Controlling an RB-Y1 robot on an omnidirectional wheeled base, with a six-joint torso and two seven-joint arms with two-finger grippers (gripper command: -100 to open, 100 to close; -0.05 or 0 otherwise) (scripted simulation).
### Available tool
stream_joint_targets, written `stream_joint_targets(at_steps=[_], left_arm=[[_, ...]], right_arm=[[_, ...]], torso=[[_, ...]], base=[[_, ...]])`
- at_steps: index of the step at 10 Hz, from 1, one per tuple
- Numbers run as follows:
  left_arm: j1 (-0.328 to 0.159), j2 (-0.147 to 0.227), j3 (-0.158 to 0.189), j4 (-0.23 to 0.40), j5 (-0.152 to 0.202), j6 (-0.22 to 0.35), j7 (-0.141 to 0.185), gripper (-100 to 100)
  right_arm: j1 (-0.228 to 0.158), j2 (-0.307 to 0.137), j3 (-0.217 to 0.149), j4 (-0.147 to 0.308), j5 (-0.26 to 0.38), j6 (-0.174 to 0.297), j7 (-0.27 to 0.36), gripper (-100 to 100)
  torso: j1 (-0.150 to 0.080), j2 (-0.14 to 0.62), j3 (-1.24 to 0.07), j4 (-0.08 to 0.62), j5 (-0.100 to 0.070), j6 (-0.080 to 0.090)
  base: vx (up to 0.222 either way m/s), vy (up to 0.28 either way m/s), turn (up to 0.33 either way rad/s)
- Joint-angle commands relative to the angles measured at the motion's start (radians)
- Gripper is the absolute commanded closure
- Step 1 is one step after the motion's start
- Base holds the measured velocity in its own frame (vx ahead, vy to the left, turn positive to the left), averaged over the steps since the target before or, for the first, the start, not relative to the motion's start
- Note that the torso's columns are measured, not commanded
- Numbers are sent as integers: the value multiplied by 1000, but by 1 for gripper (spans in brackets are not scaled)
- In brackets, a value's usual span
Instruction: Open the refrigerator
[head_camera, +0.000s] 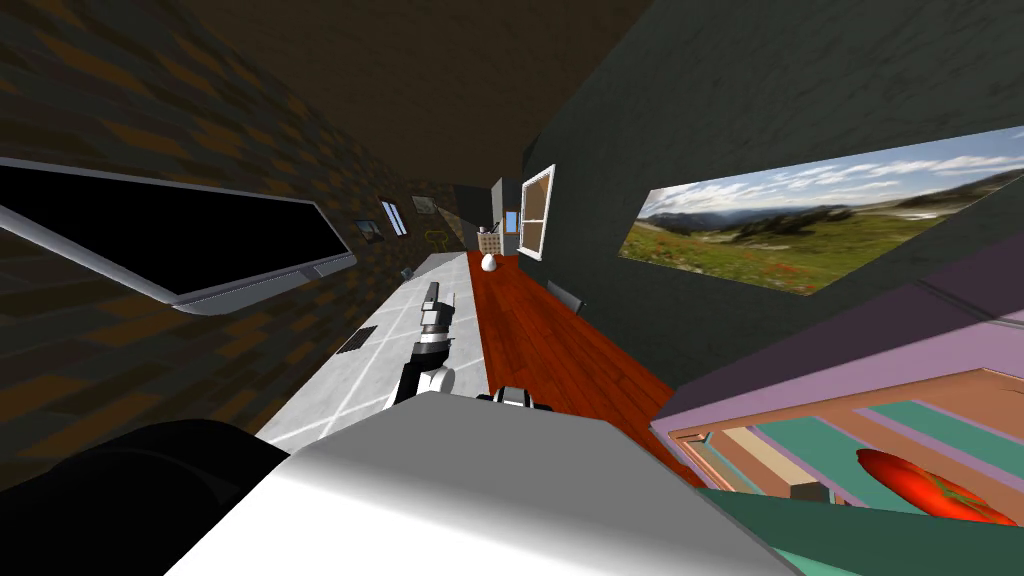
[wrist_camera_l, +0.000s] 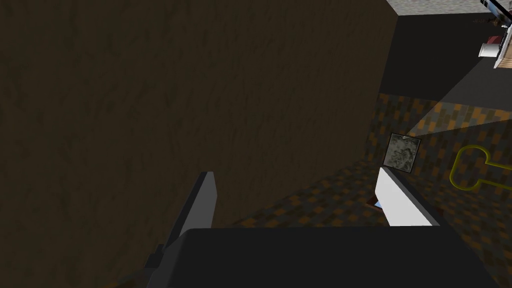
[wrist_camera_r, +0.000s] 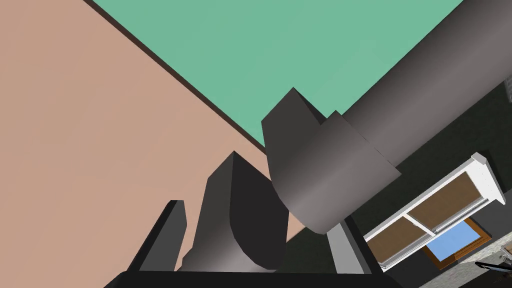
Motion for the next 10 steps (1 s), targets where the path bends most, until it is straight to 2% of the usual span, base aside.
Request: stream_joint_targets(at_steps=[1, 2, 4, 5, 7, 8, 10], left_arm=[[0, 0, 0, 0, 0, 0, 0, 0], [0, 0, 0, 0, 0, 0, 0, 0], [0, 0, 0, 0, 0, 0, 0, 0], [0, 0, 0, 0, 0, 0, 0, 0], [0, 0, 0, 0, 0, 0, 0, 0], [0, 0, 0, 0, 0, 0, 0, 0], [0, 0, 0, 0, 0, 0, 0, 0]], right_arm=[[-16, -78, 14, 58, -30, -48, 21, 100], [-16, -97, 14, 61, -30, -48, 21, 100], [-32, -168, 29, 118, -58, -96, 40, 100], [-32, -184, 29, 118, -58, -96, 40, 100], [-48, -257, 44, 176, -85, -145, 59, 100], [-48, -271, 44, 176, -85, -145, 59, 100], [-65, -348, 59, 233, -112, -193, 77, 100]], torso=[[-1, 1, 1, 1, 0, 2], [3, 8, 5, 3, -1, 4], [-1, -2, -1, 0, 0, 2], [-3, 0, -2, 0, 0, 1], [-5, -2, -3, -1, 0, 1], [-4, 3, 0, 1, 1, 3], [0, -1, -1, 0, 1, 2]], base=[[-391, 113, 33], [-271, 105, 6], [-247, 74, -17], [-271, 30, 7], [-311, 55, 16], [-276, 64, 16], [-296, 85, -11]])
